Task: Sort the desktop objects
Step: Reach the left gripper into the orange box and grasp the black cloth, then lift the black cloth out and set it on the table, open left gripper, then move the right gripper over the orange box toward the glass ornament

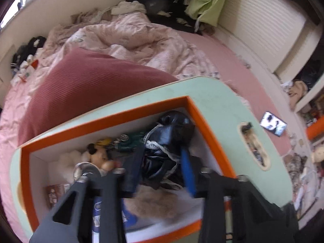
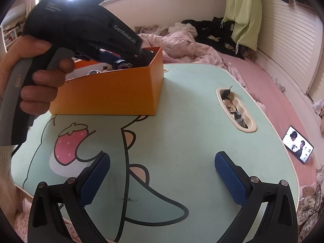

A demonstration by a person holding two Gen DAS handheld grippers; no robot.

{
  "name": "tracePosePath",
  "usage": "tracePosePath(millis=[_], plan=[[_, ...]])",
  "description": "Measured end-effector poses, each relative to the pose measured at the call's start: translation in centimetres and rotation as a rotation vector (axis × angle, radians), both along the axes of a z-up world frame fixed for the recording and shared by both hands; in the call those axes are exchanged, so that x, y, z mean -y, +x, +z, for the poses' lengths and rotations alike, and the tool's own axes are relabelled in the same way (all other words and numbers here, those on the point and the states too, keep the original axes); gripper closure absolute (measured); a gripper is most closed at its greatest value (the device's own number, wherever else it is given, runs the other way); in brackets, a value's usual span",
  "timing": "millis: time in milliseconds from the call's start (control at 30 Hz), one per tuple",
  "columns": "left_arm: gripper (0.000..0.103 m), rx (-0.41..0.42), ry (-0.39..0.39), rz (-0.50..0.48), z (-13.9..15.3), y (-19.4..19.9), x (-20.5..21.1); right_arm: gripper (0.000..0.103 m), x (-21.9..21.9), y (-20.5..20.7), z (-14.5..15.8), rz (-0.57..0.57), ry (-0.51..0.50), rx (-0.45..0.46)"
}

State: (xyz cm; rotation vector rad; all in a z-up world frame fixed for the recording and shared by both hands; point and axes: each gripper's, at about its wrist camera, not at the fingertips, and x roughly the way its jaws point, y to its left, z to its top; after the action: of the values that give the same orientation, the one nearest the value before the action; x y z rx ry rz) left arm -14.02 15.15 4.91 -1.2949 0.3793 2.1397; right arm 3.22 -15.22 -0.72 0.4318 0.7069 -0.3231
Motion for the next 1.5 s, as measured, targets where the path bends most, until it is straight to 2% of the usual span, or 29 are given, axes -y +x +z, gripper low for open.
tracePosePath(millis=[100,167,233,300,333,367,433,500,600,633,667,733,800,900,933,967,1133,1200,1267,1333,1367,1433,1500], plan=[[0.072,-0.079,0.027,-0.025,1.5,1.2,0.9,0.000,-0.1,0.0,0.0,-0.047,0.004,0.006],[0.072,-0.101,0.070,-0.041,2.9,1.6,2.1,0.000,0.0,-0.1,0.0,-0.048,0.003,0.006],[0.072,-0.114,0.135,-0.042,4.7,2.2,4.0,0.000,0.0,-0.1,-0.1,-0.048,0.001,0.003],[0.072,-0.169,0.191,-0.049,6.7,4.3,6.7,0.000,-0.1,-0.1,-0.1,-0.063,0.004,0.006],[0.072,-0.190,0.204,-0.054,7.2,4.7,7.4,0.000,-0.1,0.0,-0.1,-0.072,0.005,0.006],[0.072,-0.221,0.243,-0.101,8.1,6.3,9.5,0.000,-0.2,0.0,-0.1,-0.078,0.006,0.006],[0.072,-0.249,0.277,-0.107,8.6,7.7,11.8,0.000,-0.2,0.0,-0.1,-0.079,0.002,0.003],[0.072,-0.266,0.272,-0.100,7.7,9.1,14.0,0.000,-0.3,0.2,-0.1,-0.079,-0.005,-0.002],[0.072,-0.268,0.187,0.012,4.2,9.6,15.7,0.000,-0.4,0.3,0.0,-0.078,-0.007,-0.005],[0.072,-0.254,0.189,0.017,3.2,9.4,15.8,0.000,-0.4,0.3,0.0,-0.078,-0.010,-0.007],[0.070,-0.224,0.207,0.004,2.1,9.2,15.7,0.000,-0.4,0.4,0.0,-0.125,-0.006,-0.011],[0.066,-0.135,0.244,-0.010,0.2,8.6,15.4,0.000,-0.4,0.3,-0.1,-0.124,-0.005,-0.010],[0.056,-0.086,0.221,0.012,-0.8,8.0,14.9,0.000,-0.3,0.2,-0.1,-0.125,-0.001,-0.004],[0.034,-0.162,0.243,-0.014,-0.5,9.6,15.6,0.000,-0.4,0.2,0.0,-0.125,-0.001,-0.003],[0.020,-0.190,0.243,-0.018,-0.3,10.1,16.0,0.000,-0.3,0.1,0.0,-0.125,0.001,-0.002],[0.017,-0.224,0.236,-0.017,-0.2,10.7,16.5,0.000,-0.3,0.1,0.0,-0.123,0.005,0.002],[0.017,-0.257,0.141,-0.021,-2.2,12.4,18.7,0.003,0.2,-0.5,1.4,-0.078,0.056,0.097],[0.017,-0.245,0.107,-0.034,-3.3,12.4,18.5,0.004,0.2,-0.3,3.4,-0.064,0.044,0.152],[0.015,-0.287,0.108,-0.037,-3.9,12.9,18.3,0.004,0.4,0.9,6.0,0.006,0.071,0.214],[0.011,-0.291,0.125,-0.026,-4.1,12.8,18.1,0.013,1.3,3.9,8.4,0.126,0.196,0.259],[0.009,-0.296,0.125,-0.029,-4.2,12.8,18.1,0.017,1.8,6.3,9.3,0.169,0.258,0.245],[0.006,-0.302,0.131,-0.021,-4.5,12.8,18.5,0.035,2.4,10.7,10.2,0.195,0.289,0.175],[0.000,-0.309,0.132,-0.010,-4.6,12.8,18.8,0.041,3.0,14.6,10.2,0.181,0.275,0.098]])
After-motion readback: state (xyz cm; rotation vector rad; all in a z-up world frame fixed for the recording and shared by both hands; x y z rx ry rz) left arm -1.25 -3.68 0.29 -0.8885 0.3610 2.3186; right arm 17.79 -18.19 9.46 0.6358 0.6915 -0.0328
